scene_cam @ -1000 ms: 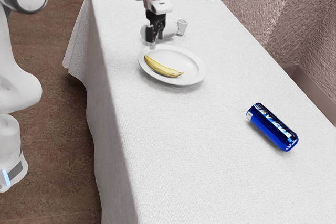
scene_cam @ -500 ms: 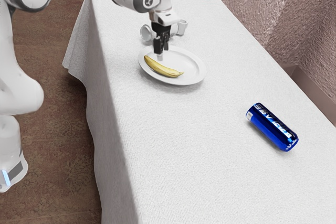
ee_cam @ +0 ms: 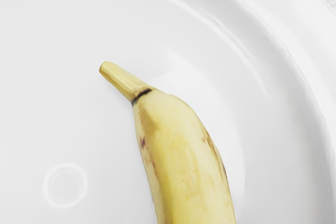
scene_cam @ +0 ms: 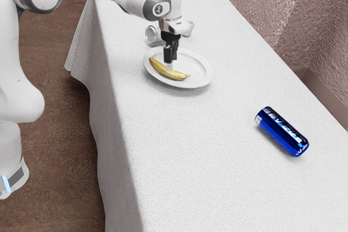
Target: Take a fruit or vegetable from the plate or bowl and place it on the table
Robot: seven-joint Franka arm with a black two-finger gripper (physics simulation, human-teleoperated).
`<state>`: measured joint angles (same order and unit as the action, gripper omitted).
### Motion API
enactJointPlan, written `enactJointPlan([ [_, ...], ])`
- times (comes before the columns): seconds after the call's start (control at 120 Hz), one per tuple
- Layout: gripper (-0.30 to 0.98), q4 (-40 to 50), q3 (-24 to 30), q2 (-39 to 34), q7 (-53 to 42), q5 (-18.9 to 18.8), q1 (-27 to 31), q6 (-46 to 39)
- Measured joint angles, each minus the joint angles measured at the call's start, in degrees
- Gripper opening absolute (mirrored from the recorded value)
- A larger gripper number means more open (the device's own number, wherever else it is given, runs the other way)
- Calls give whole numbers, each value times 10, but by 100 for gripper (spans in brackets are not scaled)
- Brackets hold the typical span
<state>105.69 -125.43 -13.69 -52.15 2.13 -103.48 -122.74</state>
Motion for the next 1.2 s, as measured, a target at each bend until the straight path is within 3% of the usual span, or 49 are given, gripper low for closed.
enactJointPlan([
  [0.367, 69, 0, -9, -14, 20, -3, -16, -5],
  [0.6, 69, 0, -45, -20, 29, -2, -54, -11],
  [1.2, 69, 2, -53, -33, 42, -7, -56, -28],
])
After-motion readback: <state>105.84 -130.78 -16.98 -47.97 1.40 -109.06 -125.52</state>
